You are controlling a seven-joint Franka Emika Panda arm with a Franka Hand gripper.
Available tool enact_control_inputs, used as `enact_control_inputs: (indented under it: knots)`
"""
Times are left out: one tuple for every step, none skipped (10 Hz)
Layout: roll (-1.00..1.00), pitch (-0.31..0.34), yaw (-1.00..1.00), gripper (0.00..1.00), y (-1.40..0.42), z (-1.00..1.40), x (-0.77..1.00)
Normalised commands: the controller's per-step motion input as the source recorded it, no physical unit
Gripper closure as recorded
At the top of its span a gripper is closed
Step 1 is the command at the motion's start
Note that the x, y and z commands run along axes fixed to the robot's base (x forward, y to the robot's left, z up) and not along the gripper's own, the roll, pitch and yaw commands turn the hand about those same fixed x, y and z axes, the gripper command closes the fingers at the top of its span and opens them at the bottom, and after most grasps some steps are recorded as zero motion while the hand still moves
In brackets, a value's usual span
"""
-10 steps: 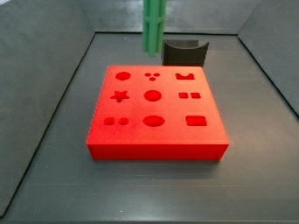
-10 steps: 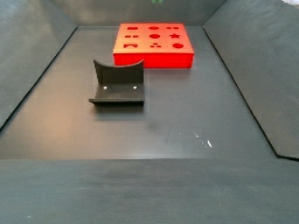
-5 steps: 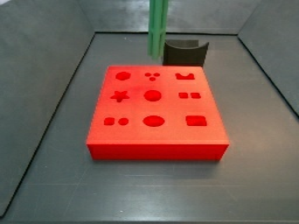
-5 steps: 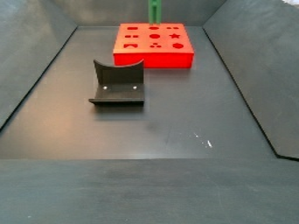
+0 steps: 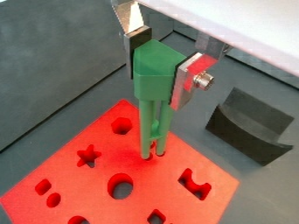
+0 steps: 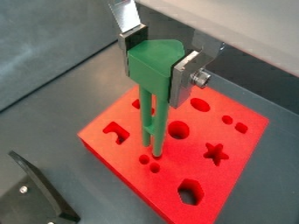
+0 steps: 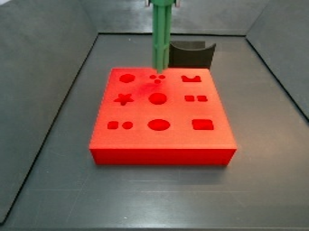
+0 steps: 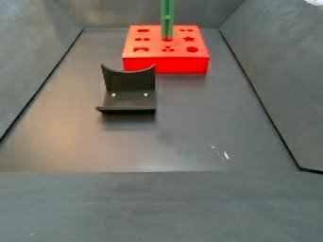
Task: Insert the 3 prong object.
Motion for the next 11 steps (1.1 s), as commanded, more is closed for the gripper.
enact_control_inputs:
  knots:
    - [0.13, 0.070, 0.07, 1.00, 0.01, -0.39, 0.10]
    - [0.08, 0.000, 0.01, 1.00, 0.04, -0.36, 0.03]
    - [0.01, -0.056, 0.01, 1.00, 0.01, -0.28, 0.00]
    - [0.00, -0.129, 0.08, 1.00, 0.03, -0.27, 0.00]
    - [0.00, -0.100, 0.14, 1.00, 0.15, -0.14, -0.01]
    - [-0.07, -0.066, 0.12, 1.00, 0.25, 0.00, 0.00]
    - [-0.05, -0.094, 0.11, 1.00, 0.22, -0.08, -0.08]
    - [0.00, -0.093, 0.09, 1.00, 0.00, -0.10, -0.15]
    - [0.06, -0.006, 0.14, 1.00, -0.29, -0.01, 0.00]
    - [0.05, 0.000, 0.09, 1.00, -0.19, -0.03, 0.00]
    - [0.00, -0.019, 0.05, 1.00, -0.08, -0.07, 0.00]
